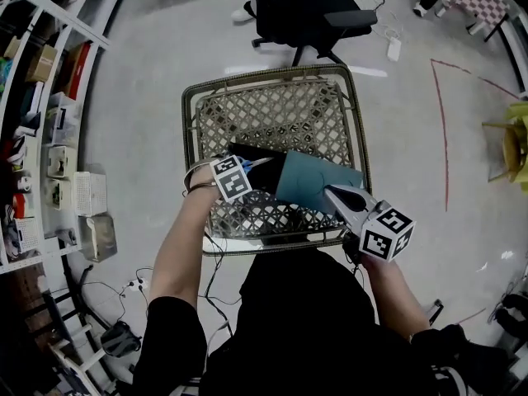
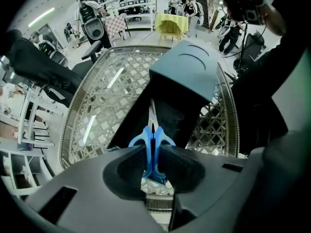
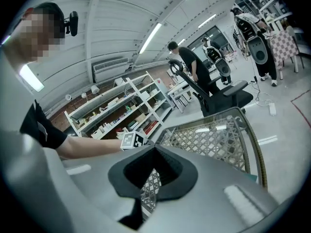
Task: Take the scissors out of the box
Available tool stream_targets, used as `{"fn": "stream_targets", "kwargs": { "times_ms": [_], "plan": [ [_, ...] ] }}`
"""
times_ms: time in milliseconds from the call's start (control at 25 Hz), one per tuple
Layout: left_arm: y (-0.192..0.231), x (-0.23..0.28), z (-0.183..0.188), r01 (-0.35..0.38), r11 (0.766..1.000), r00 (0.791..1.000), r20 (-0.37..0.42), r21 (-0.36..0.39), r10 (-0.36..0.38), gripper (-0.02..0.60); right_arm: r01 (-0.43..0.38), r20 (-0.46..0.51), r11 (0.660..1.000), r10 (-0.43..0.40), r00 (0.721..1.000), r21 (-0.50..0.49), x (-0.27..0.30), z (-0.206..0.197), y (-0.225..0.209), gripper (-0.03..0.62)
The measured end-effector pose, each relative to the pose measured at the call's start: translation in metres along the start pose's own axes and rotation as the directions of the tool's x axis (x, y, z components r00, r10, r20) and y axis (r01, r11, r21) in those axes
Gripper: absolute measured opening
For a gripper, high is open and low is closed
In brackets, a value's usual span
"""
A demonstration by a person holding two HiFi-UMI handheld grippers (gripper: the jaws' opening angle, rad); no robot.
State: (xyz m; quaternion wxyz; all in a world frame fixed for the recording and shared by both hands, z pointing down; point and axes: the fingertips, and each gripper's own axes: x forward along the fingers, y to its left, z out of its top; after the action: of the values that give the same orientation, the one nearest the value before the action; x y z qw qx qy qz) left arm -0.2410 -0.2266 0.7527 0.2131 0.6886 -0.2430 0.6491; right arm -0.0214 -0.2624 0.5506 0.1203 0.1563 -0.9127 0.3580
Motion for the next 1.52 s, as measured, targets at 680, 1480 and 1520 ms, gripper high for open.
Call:
{"fn": "stream_targets", "kwargs": {
  "times_ms": [680,1480,1520],
  "plan": [
    [-0.002,-0.098,-0.012,-0.062,0.951,0.978,0.171,-0.303,0.118,0.089,-0.089,0.025,0.990,0.092,0.995,-0.109,0.004,0.041,0.043,0.011],
    [-0.032,-0.235,-0.017,0.003,0.743,0.740,0.502,-0.669,0.449,0.091,-0.094,0.148,0.970,0.130,0.980,-0.226,-0.012,0.101,0.057,0.011],
    [-0.032,-0.244,-0.019,0.005,0.737,0.726,0.509,-0.676,0.463,0.091,-0.097,0.157,0.967,0.136,0.978,-0.236,-0.011,0.105,0.062,0.011]
  ]
}}
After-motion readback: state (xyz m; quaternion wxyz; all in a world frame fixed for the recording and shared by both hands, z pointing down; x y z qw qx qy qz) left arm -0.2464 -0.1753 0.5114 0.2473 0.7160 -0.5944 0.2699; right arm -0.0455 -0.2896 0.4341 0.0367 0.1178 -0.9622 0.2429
